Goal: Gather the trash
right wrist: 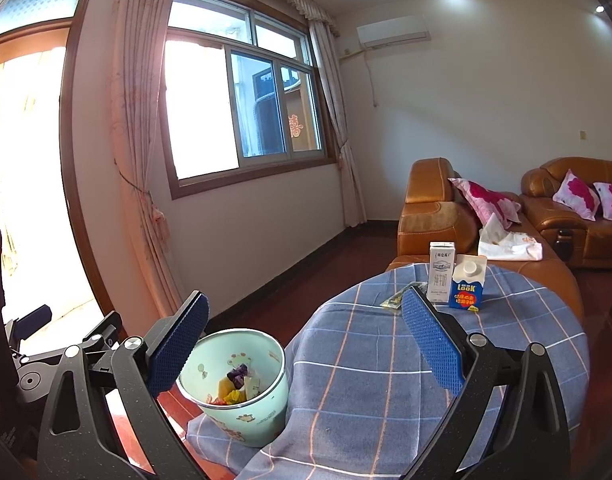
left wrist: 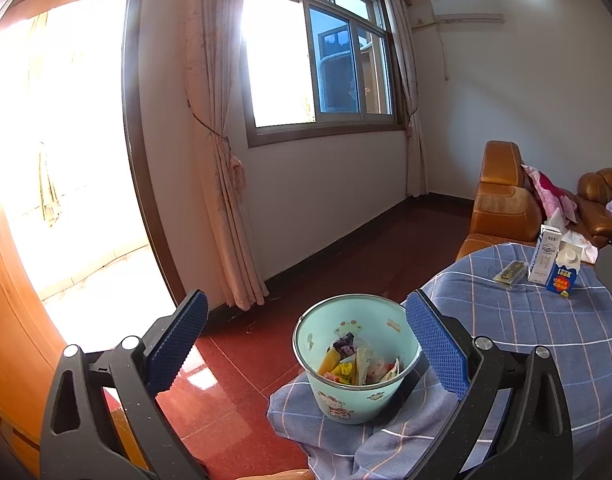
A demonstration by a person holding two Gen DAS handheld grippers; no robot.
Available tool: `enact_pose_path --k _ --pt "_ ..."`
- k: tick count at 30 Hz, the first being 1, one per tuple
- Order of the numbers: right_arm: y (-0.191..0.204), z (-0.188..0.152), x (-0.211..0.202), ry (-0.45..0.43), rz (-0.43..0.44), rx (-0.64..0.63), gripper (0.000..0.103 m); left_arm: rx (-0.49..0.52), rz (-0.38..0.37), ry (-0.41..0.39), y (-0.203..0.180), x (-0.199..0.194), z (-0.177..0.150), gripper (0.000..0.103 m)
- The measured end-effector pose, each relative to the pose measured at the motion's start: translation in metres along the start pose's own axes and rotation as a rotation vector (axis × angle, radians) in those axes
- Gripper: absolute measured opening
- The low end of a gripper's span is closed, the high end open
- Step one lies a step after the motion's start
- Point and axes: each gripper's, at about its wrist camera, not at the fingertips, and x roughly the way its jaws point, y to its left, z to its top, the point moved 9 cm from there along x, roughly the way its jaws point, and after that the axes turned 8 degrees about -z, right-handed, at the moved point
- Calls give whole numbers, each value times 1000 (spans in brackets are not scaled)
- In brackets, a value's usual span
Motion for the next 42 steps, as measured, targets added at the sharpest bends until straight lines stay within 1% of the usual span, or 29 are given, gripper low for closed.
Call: enact_pose_path --k 19,32,37,42 --pt "1 -1 1 5 -1 0 95 -1 -1 -1 0 -1 1 97" --pt "-1 0 0 6 -4 1 95 -2 27 -6 6 1 3 97" --pt "-3 -1 1 11 -3 1 95 -18 -16 8 3 2 -1 97" --pt "-4 -2 1 14 -4 1 95 -9 -13 26 2 6 -5 97"
